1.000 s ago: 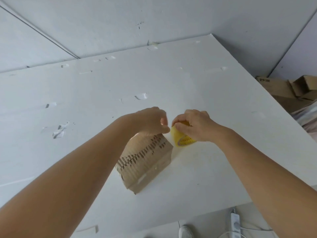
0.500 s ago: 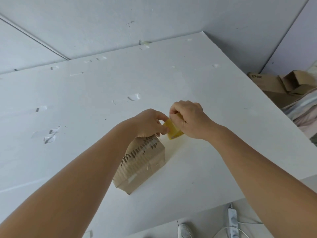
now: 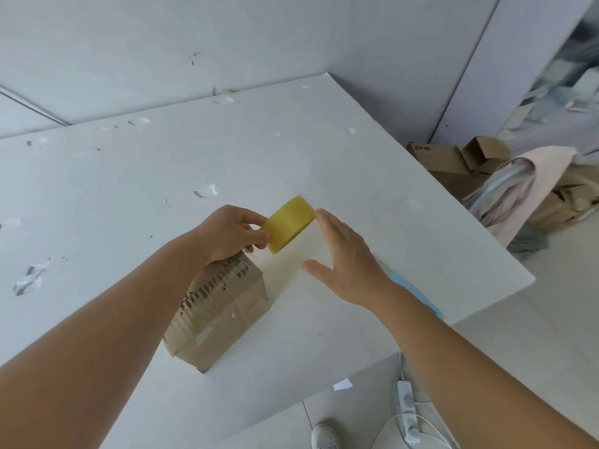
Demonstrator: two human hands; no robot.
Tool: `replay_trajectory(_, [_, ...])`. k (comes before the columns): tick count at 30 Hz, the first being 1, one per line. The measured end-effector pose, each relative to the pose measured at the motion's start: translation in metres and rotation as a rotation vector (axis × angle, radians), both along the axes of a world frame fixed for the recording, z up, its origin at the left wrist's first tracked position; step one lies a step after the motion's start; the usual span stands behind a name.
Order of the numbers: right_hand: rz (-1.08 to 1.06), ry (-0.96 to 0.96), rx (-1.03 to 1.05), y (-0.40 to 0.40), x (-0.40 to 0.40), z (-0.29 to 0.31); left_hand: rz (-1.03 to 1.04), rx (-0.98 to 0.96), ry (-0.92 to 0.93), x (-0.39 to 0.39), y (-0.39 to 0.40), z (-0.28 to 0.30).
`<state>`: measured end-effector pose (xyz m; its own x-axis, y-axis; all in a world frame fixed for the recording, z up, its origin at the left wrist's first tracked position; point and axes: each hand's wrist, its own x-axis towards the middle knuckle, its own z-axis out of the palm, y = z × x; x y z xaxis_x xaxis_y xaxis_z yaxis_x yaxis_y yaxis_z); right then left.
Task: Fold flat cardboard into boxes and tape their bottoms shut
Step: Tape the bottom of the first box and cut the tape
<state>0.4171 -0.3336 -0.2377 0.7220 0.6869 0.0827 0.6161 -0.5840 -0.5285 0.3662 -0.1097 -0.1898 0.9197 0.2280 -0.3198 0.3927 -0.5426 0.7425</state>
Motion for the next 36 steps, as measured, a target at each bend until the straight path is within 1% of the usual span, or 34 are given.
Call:
replay_trajectory(3, [-0.098,0.054,-0.098,-0.024,-0.004,-0.014,0.005,0.0,-0.009,0.0,0.001,-0.002])
replay_trajectory(5, [-0.195,0.04,-0.161,-0.038,-0.004,-0.022,0.004,0.004,-0.018,0.0,0.001,-0.003])
replay_trajectory(7, [-0.3,0.01,-0.269,-0.05,-0.004,-0.03,0.003,0.002,-0.028,0.0,0.001,-0.003])
replay_trajectory(9, [-0.382,0.046,-0.368,-0.059,-0.004,-0.037,0.003,-0.006,-0.031,-0.001,0.001,-0.003])
replay_trajectory(13, [-0.448,0.04,-0.368,-0.069,-0.004,-0.048,0.001,-0.016,-0.035,-0.003,0.001,-0.001])
replay_trajectory(16, [-0.477,0.075,-0.331,-0.065,-0.001,-0.046,-0.008,-0.022,-0.046,-0.004,0.001,0.0])
replay_trajectory(19, [-0.452,0.09,-0.218,-0.056,-0.002,-0.031,-0.015,-0.025,-0.046,-0.005,0.001,0.001])
replay_trajectory(23, [-0.278,0.071,-0.018,-0.045,-0.018,0.0,-0.011,-0.028,-0.051,-0.004,0.001,0.002])
replay_trajectory(26, [-0.176,0.038,0.023,-0.033,-0.035,0.023,-0.01,-0.027,-0.05,-0.004,0.001,0.002])
replay_trajectory(28, [-0.113,0.007,-0.038,-0.021,-0.043,0.034,-0.003,-0.038,-0.062,-0.004,0.001,0.002])
replay_trajectory(30, [-0.081,-0.06,-0.15,-0.01,-0.046,0.044,0.001,-0.053,-0.078,-0.004,0.0,0.002])
replay_trajectory(34, [-0.076,-0.193,-0.323,0.012,-0.049,0.059,-0.006,-0.08,-0.117,-0.005,-0.001,0.002])
replay_trajectory(36, [-0.073,-0.229,-0.402,0.021,-0.05,0.066,0.01,-0.094,-0.133,-0.005,0.0,0.0])
